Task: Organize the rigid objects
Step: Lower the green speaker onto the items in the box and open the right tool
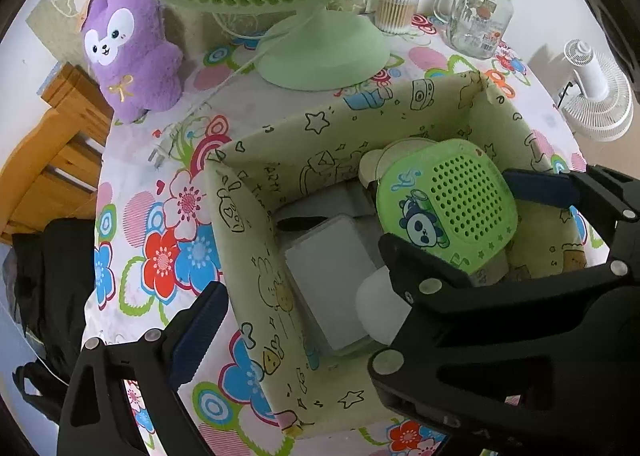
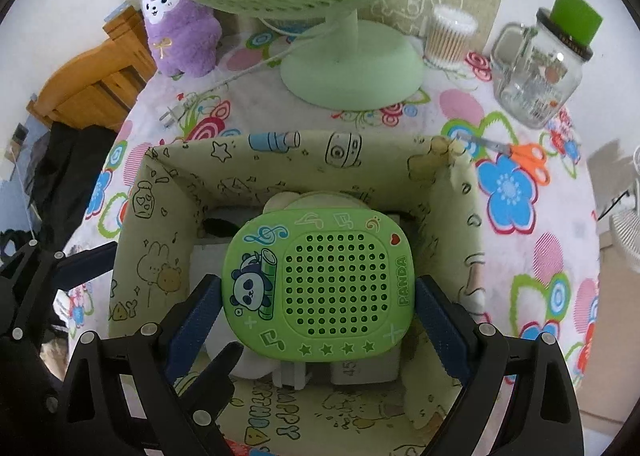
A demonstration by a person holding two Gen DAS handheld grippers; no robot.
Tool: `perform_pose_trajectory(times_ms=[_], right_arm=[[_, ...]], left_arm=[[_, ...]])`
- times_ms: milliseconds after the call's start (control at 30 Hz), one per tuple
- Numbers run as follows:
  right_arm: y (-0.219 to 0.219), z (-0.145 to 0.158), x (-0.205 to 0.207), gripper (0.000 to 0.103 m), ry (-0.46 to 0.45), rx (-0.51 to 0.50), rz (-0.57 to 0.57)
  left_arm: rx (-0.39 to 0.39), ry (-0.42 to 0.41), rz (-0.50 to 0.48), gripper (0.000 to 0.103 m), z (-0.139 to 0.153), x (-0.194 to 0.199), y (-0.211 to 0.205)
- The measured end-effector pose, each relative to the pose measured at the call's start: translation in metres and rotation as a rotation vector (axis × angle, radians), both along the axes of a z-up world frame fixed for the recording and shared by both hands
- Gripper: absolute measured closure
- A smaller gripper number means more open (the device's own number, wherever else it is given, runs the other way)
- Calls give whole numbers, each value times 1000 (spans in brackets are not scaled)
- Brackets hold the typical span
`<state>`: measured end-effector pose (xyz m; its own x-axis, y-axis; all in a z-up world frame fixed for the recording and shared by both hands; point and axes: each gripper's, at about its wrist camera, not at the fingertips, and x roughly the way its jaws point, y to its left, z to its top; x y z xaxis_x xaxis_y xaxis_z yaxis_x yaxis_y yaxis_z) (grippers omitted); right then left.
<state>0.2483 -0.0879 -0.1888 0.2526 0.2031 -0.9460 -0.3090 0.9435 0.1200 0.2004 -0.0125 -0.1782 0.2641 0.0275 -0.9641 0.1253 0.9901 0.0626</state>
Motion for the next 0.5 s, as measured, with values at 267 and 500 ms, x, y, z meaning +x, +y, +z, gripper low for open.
perform_pose_trajectory(times_ms=[267,500], right_arm=[[1,0,-4,6,13,37,5],[-5,13,-12,6,-8,28,-22]], left_arm=[[-3,6,-3,5,-1,-2,0],[-11,-13,-15,5,9,-8,-2]])
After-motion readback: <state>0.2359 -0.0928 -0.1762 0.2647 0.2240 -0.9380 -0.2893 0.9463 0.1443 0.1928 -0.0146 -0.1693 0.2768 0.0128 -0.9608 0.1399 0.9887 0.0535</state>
